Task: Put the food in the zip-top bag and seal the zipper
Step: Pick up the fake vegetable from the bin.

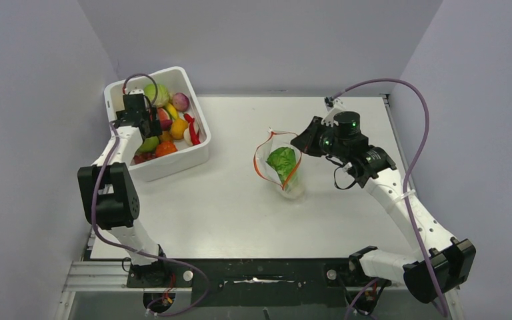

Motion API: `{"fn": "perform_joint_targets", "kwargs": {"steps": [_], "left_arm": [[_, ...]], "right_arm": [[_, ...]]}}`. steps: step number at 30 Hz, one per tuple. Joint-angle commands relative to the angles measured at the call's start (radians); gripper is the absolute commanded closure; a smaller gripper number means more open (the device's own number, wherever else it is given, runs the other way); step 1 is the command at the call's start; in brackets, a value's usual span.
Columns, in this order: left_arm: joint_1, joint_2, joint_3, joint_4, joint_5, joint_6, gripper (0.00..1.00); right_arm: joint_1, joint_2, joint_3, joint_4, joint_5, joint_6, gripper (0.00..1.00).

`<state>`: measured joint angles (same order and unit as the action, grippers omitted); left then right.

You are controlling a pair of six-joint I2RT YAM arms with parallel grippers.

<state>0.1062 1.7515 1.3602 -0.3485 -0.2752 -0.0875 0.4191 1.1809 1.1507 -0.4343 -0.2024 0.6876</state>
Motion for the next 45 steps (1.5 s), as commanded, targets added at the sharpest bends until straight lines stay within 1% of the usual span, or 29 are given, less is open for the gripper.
{"fn": "perform_joint_targets", "kwargs": {"steps": [1,5,10,15,19,22,29,31,33,38,45], "left_arm": [[0.009,0.045,0.063,0.026,-0.023,0.037,0.27],[0.020,0.084,0.083,0.017,-0.042,0.038,0.27],[0.024,0.112,0.038,0.068,-0.040,0.026,0.28],[0.024,0.167,0.084,0.039,-0.071,0.025,0.30],[0.023,0.160,0.071,0.046,-0.076,0.025,0.30],[0.024,0.169,0.059,0.053,-0.073,0.027,0.28],[0.024,0.177,0.044,0.058,-0.062,0.029,0.29],[0.024,0.178,0.056,0.038,-0.037,0.026,0.33],[0.020,0.168,0.063,0.023,-0.011,0.021,0.41],[0.014,0.113,0.065,0.003,-0.007,0.009,0.54],[-0.003,0.041,0.043,-0.011,-0.021,0.005,0.63]], "right_arm": [[-0.004,-0.026,0.076,0.024,-0.003,-0.022,1.00],[-0.004,-0.050,0.070,0.007,0.023,-0.031,1.00],[-0.005,-0.059,0.043,0.012,0.030,-0.025,1.00],[-0.004,-0.064,0.039,0.012,0.032,-0.028,1.00],[-0.005,-0.068,0.049,0.006,0.037,-0.031,1.00],[-0.005,-0.078,0.033,0.011,0.058,-0.033,1.00],[-0.006,-0.091,0.014,0.017,0.049,-0.022,1.00],[-0.007,-0.098,0.014,0.017,0.054,-0.022,1.00],[-0.006,-0.102,0.015,0.017,0.054,-0.022,1.00],[-0.006,-0.122,0.011,0.015,0.046,-0.018,1.00],[-0.006,-0.156,-0.019,0.010,0.048,-0.014,1.00]]}}
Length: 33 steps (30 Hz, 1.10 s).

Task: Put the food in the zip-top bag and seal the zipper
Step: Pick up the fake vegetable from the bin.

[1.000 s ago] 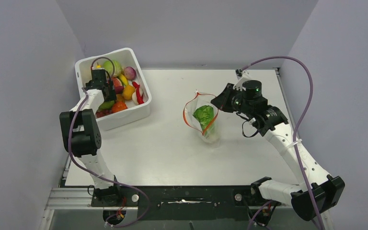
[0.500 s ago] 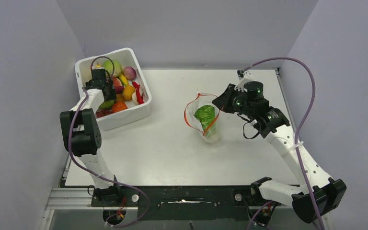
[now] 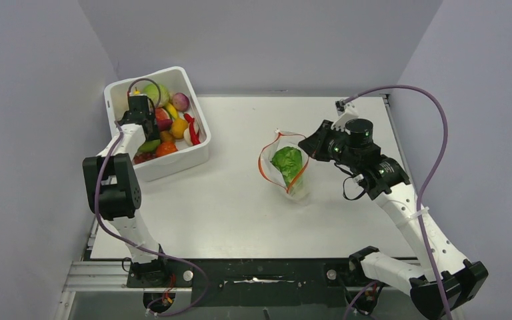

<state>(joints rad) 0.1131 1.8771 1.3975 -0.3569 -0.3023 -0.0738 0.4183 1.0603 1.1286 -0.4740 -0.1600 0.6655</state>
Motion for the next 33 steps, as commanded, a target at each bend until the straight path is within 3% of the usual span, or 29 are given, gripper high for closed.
{"fn": "perform_joint_targets", "kwargs": {"steps": [1,6,14,33], "left_arm": [[-0.011,-0.090,0.003,-0.004,0.002,-0.009,0.64],[-0.016,-0.111,-0.028,0.022,-0.008,-0.014,0.71],[-0.027,-0.172,-0.044,0.025,-0.021,-0.034,0.72],[-0.072,-0.378,-0.068,0.026,0.144,-0.104,0.74]], "right_arm": [[-0.005,-0.037,0.005,0.048,0.004,0.008,1.00],[-0.005,-0.064,-0.011,0.048,0.018,0.013,1.00],[-0.006,-0.077,-0.062,0.080,0.001,0.035,1.00],[0.000,-0.024,-0.035,0.083,0.003,0.069,1.00]]}}
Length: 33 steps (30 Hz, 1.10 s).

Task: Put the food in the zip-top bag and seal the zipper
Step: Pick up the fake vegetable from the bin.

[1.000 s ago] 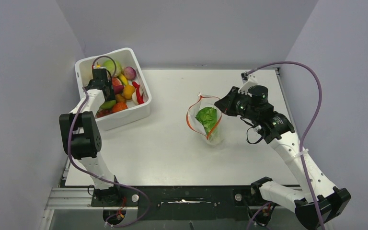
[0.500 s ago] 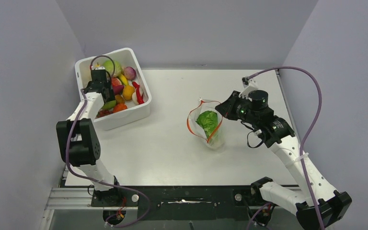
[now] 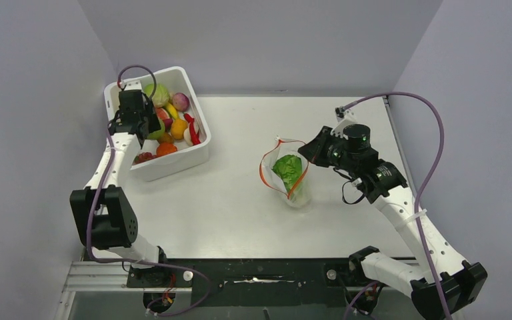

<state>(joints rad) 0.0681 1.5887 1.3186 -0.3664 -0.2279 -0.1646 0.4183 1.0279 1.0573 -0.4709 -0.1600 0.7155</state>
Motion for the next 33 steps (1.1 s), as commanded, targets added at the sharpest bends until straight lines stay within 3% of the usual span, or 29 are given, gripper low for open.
{"fn": "perform_joint_targets", "kwargs": {"steps": [1,7,14,24,33], "left_arm": [[-0.035,-0.099,0.005,0.033,0.076,-0.014,0.74],[-0.077,-0.172,-0.016,0.026,0.128,-0.020,0.75],[-0.115,-0.267,-0.045,0.070,0.336,-0.068,0.75],[-0.166,-0.395,-0.163,0.276,0.738,-0.234,0.75],[-0.255,-0.471,-0.271,0.515,0.937,-0.405,0.76]], "right_arm": [[-0.001,0.011,0.037,0.080,0.005,0.019,1.00],[-0.001,0.032,0.054,0.084,0.004,0.022,1.00],[0.003,0.071,0.082,0.083,-0.002,0.042,1.00],[0.004,0.161,0.129,0.141,-0.026,0.086,1.00],[0.007,0.224,0.153,0.185,-0.056,0.130,1.00]]}}
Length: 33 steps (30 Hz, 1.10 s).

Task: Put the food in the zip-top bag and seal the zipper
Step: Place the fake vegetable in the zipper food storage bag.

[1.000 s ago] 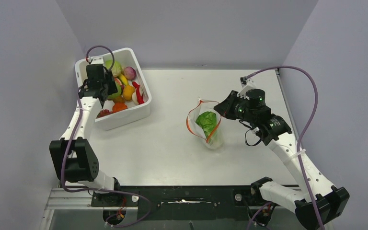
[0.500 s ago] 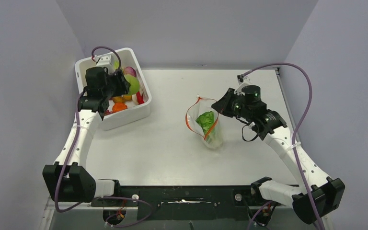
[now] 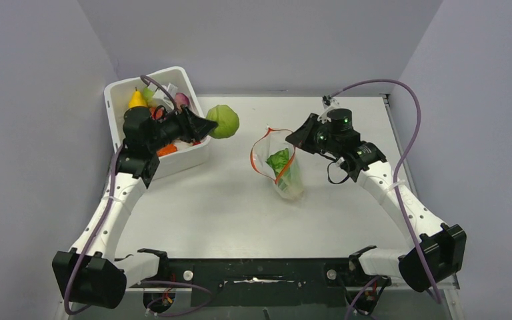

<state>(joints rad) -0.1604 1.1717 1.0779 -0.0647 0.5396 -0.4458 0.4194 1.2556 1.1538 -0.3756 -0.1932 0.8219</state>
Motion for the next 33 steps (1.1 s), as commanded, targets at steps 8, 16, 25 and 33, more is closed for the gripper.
{"fn": "perform_joint_targets", "kwargs": {"steps": [8,16,25,33], "left_arm": [[-0.142,-0.056,-0.125,0.377,0.183,-0.227,0.76],[-0.243,-0.053,-0.168,0.426,0.144,-0.226,0.76],[-0.325,-0.014,-0.203,0.474,0.122,-0.240,0.76],[-0.375,0.049,-0.210,0.428,0.093,-0.215,0.76]], "right_arm": [[0.008,-0.020,0.047,0.088,-0.022,0.028,1.00],[0.008,-0.036,0.046,0.083,-0.027,0.011,1.00],[0.010,-0.048,0.063,0.096,-0.070,-0.024,1.00],[0.022,-0.042,0.059,0.118,-0.074,-0.011,1.00]]}}
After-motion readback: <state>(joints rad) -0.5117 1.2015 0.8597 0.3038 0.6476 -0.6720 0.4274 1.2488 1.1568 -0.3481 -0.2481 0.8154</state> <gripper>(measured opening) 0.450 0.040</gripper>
